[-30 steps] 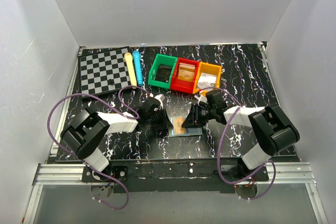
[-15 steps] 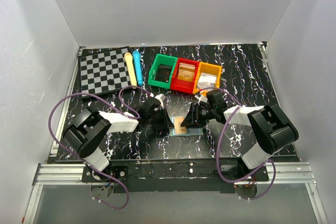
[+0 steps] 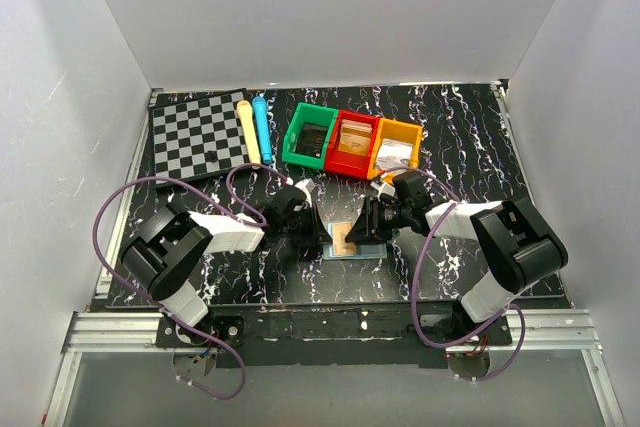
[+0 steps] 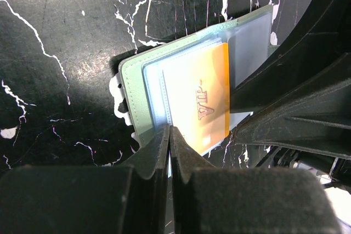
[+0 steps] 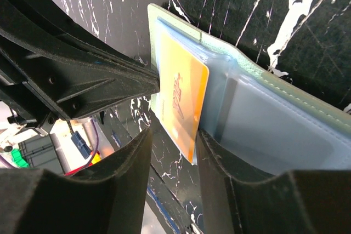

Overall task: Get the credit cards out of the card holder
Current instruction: Remove the credit card from the card holder.

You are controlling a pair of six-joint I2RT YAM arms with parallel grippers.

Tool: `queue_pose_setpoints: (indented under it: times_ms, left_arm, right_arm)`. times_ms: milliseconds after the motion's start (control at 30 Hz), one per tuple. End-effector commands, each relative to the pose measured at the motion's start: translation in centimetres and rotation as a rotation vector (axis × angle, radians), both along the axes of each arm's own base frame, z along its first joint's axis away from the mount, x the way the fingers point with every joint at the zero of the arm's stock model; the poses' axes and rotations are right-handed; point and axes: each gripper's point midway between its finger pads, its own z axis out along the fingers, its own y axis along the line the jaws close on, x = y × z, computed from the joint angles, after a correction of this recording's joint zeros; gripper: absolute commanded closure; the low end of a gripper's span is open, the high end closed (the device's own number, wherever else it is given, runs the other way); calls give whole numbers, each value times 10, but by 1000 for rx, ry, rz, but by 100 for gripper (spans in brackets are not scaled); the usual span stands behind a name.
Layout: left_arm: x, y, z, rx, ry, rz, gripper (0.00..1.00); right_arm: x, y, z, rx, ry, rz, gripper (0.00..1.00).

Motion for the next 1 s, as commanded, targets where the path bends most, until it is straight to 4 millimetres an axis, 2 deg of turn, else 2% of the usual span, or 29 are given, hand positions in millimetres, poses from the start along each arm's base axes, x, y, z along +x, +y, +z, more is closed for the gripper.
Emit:
queue_pose_setpoints:
  times_ms: [0,200,633,967]
  left_arm:
    - [-15,24,-31,115,68,13,100]
    - [-17,25,-35,116,78,12,100]
    - [-17,25,-36,112,83,13,100]
    - [-17,25,-36,113,82,14,100]
  right_arm:
    - [3,7,11,50,-33,28,58]
    - [3,6,16,85,-46,19,66]
    - [2,6,29,144,-71,17,75]
    - [3,4,30,146,-70,8,83]
